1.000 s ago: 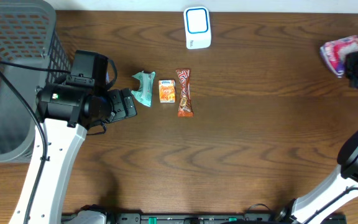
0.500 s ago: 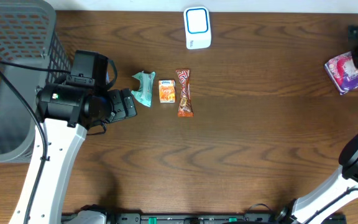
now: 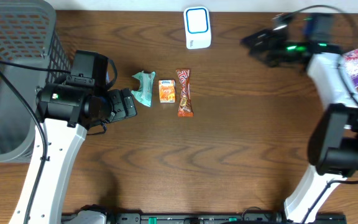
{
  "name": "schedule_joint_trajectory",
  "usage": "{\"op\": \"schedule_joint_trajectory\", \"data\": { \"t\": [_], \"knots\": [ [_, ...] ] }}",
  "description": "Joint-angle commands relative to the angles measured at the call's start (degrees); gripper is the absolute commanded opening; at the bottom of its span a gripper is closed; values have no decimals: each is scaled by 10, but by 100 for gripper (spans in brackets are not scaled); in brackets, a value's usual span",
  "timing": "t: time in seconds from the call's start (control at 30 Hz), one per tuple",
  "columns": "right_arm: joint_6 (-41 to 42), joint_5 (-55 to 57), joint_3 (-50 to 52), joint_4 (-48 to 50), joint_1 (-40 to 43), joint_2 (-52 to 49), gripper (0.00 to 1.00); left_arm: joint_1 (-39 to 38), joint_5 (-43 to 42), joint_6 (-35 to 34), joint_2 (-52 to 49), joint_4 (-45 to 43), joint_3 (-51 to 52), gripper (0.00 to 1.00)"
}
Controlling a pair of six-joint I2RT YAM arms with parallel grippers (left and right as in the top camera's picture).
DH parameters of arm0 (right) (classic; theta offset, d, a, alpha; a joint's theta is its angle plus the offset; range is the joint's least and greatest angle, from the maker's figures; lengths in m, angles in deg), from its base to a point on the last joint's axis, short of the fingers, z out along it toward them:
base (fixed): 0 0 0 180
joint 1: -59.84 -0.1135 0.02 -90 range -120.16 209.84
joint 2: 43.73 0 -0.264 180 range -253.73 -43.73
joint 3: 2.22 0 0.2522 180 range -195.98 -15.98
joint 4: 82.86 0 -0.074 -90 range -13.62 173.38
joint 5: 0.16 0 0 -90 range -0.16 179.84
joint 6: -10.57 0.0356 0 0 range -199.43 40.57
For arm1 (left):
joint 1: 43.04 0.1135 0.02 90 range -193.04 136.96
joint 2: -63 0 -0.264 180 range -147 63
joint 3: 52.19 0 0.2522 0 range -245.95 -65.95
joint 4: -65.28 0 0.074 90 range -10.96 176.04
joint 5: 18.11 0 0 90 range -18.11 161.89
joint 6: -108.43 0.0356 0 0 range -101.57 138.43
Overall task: Scan the item barcode
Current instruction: 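Reach the right gripper to the red-brown snack bar and grasp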
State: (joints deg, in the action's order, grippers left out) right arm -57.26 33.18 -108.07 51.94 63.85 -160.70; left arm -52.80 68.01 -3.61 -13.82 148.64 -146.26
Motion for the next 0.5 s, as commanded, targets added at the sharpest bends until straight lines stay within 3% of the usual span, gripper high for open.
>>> {"op": "schedule_joint_trajectory", "data": {
  "t": [0.0,0.13,0.27,0.47],
  "knots": [
    [-68,214,4,-38,-83,6,78,2,9,5,-2,2,0,98],
    [-42,383,10,-37,-182,6,83,2,9,5,-2,2,0,98],
    [6,551,10,-26,-274,6,72,2,9,5,-2,2,0,98],
    [38,661,10,-19,-342,3,64,2,10,5,-2,2,0,98]
  ]
}}
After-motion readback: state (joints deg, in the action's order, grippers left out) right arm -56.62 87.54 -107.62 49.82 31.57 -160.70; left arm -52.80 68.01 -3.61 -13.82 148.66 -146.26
